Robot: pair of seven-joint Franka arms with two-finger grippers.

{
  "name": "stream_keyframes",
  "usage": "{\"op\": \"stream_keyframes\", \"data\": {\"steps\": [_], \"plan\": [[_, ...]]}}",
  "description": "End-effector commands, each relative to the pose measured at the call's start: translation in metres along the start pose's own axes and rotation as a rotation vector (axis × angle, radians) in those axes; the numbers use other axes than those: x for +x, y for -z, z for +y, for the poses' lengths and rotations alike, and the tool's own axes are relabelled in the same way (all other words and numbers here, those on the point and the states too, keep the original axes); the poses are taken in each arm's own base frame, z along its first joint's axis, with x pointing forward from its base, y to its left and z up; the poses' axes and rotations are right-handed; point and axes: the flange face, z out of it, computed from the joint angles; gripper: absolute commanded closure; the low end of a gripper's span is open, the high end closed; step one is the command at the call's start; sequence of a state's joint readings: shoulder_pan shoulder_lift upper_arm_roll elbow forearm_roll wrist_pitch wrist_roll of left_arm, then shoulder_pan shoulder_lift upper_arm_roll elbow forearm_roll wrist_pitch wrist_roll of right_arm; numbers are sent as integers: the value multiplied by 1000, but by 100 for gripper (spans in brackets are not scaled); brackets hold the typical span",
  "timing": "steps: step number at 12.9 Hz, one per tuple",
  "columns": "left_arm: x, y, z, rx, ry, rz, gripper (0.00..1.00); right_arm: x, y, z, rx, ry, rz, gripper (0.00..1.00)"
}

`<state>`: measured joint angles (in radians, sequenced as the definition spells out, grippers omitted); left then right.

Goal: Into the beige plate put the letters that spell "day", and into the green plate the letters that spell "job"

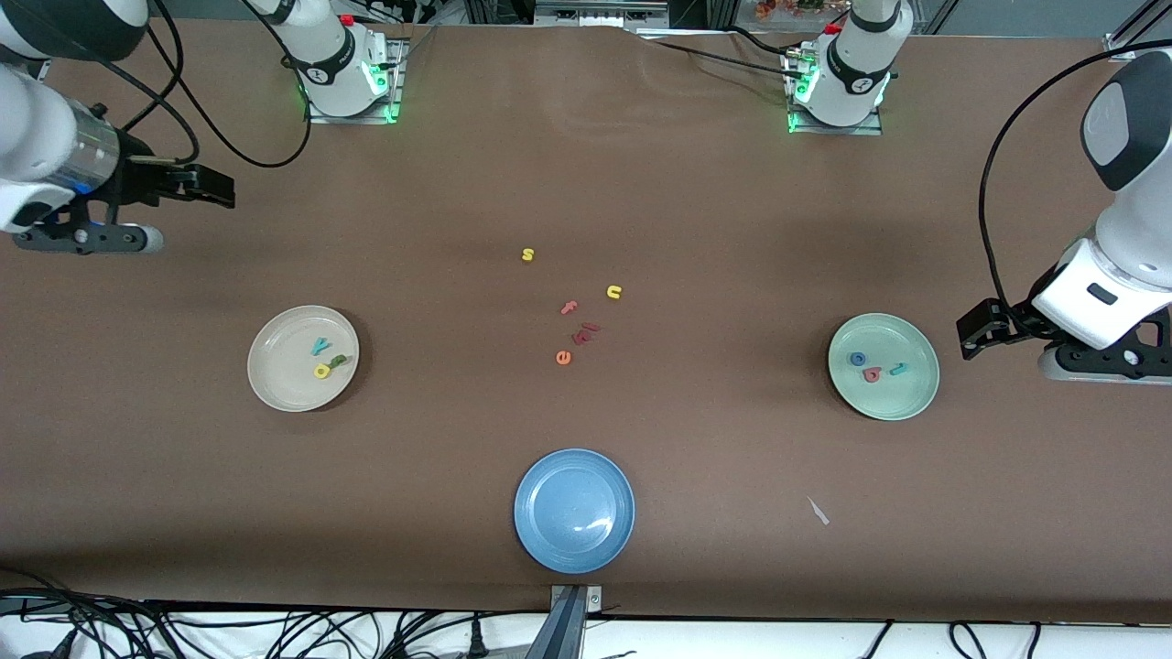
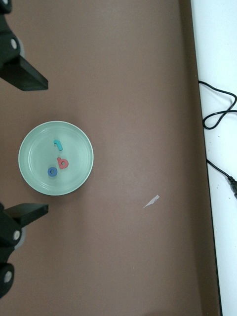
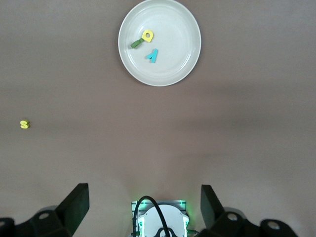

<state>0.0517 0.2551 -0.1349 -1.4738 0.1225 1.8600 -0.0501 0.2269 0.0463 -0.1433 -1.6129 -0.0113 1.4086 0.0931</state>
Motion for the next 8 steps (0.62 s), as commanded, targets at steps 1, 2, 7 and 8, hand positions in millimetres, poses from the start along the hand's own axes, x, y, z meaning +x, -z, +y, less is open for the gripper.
{"op": "stream_keyframes", "data": {"steps": [1, 2, 7, 8], "plan": [[-2, 11, -1, -1, -13, 19, 0, -2, 12, 14, 6, -10, 29, 0], [-2, 11, -1, -1, -13, 19, 0, -1, 14, 14, 8, -10, 50, 0], [-2, 11, 0, -1, -16, 19, 0, 3, 18, 14, 6, -14, 104, 0], [-2, 11, 0, 1, -16, 19, 0, 6, 20, 14, 6, -14, 122, 0]]}}
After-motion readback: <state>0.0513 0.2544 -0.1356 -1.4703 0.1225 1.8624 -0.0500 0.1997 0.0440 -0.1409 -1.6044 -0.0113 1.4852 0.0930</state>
